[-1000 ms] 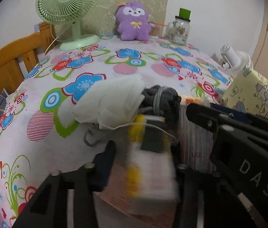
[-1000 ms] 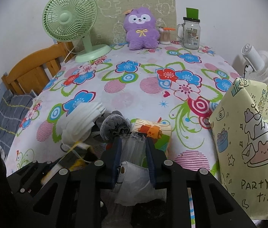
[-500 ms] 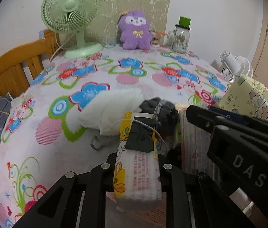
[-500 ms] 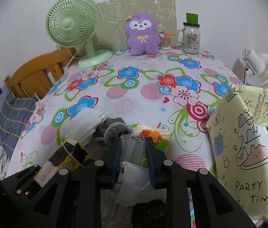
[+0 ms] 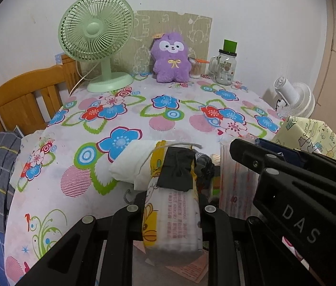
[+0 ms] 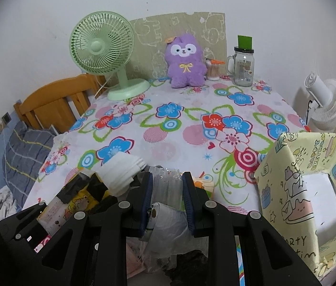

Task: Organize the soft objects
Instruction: 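Carry the wipes pack and white item toward the yellow-green paper box with both tools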

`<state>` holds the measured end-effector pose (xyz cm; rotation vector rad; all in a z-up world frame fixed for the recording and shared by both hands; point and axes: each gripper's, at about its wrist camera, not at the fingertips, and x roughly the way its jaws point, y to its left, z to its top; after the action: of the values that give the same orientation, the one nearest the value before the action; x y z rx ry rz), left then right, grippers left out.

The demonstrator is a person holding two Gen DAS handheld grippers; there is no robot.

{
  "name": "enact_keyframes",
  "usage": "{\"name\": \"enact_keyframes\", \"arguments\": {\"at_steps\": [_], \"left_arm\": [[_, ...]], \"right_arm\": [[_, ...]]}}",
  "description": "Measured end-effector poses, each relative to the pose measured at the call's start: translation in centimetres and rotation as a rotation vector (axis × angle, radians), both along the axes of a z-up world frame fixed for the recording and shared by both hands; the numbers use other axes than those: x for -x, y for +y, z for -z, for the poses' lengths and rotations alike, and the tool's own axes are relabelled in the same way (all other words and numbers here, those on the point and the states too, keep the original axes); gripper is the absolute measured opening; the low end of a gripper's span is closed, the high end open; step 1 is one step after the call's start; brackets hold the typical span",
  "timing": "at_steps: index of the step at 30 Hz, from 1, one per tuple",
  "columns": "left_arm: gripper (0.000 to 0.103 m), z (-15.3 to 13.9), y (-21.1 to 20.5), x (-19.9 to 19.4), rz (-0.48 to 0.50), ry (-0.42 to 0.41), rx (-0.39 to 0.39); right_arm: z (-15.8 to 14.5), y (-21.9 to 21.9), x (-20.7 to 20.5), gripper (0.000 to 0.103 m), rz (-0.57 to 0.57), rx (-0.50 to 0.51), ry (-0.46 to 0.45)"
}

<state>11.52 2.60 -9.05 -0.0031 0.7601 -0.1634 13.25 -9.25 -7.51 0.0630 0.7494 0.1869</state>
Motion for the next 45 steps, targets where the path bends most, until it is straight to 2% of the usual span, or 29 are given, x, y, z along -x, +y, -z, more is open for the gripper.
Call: {"name": "enact_keyframes", "arguments": {"at_steps": [10, 17, 24, 31, 45], "left_arm": [[0.019, -1.7, -1.0, 0.7, 0.015, -0.032, 0.000], [0.019, -3.0, -1.2, 0.9, 0.004, -0.056, -0.008], [0.019, -4.2, -1.6, 0.9, 0.001, -0.073, -0.007], [0.019, -5.6, -1.9, 0.7, 0.007, -0.101, 0.000], [0.019, -7.4, -3.6, 1.2, 0.032, -0.131, -0.006]], "right_arm": [[-1.4, -0.2, 0.5, 0.028, -0.019, 0.003, -0.027], [-2.0, -0.6, 0.4, 0.028, -0.032, -0.002, -0.014], [-3.7, -1.3, 0.9, 0.028, -0.042, -0.041, -0.079], [-5.5, -1.3, 1.0, 0.028, -0.058, -0.023, -0.129], [-6.9, -1.8, 1.6, 0.028, -0.072, -0.001, -0.145]]}}
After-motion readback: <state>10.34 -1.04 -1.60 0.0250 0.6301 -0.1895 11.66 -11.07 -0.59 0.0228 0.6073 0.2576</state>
